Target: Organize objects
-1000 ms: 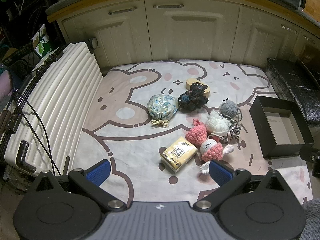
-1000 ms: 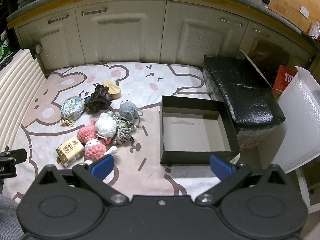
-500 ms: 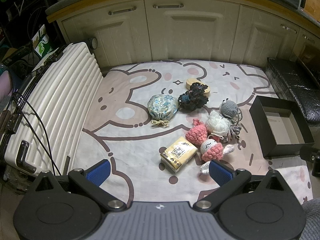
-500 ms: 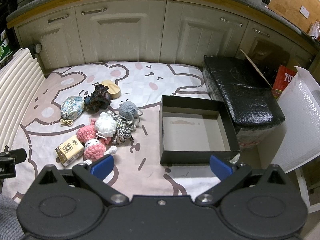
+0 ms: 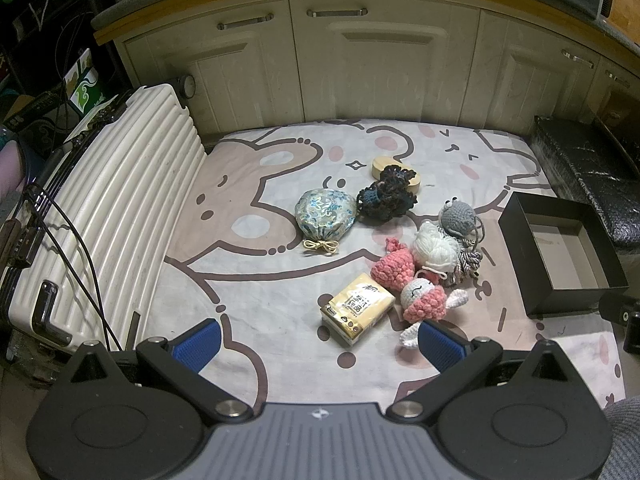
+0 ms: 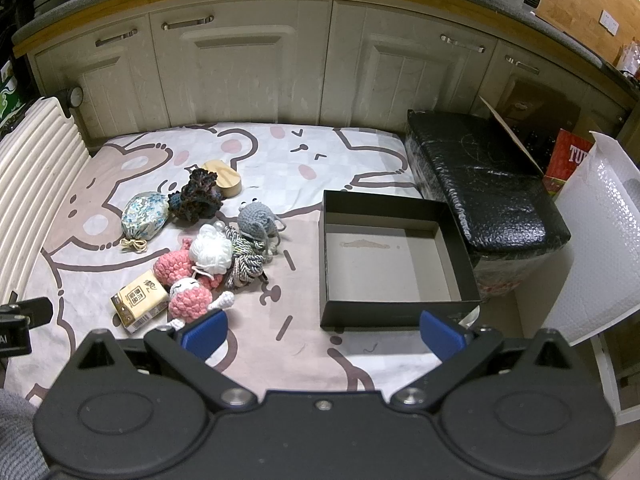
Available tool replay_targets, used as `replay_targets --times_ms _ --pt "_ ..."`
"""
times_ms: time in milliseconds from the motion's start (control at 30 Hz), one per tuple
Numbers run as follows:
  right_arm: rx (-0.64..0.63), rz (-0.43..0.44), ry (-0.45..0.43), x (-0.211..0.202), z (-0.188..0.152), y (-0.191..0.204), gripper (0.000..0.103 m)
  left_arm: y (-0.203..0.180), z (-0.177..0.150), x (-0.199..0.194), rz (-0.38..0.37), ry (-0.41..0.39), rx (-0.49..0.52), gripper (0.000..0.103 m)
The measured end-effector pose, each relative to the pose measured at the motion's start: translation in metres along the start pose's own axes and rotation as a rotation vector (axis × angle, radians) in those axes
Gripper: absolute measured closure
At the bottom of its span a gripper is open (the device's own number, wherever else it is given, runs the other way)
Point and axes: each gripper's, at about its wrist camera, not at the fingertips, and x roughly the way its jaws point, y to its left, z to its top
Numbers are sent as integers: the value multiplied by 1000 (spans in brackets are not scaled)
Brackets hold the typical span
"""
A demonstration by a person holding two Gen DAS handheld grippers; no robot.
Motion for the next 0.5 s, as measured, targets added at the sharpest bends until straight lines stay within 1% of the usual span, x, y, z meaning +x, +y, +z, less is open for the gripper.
replay_targets --times_ms 500 --pt "2 0 1 0 0 -1 0 0 0 0 0 0 0 0"
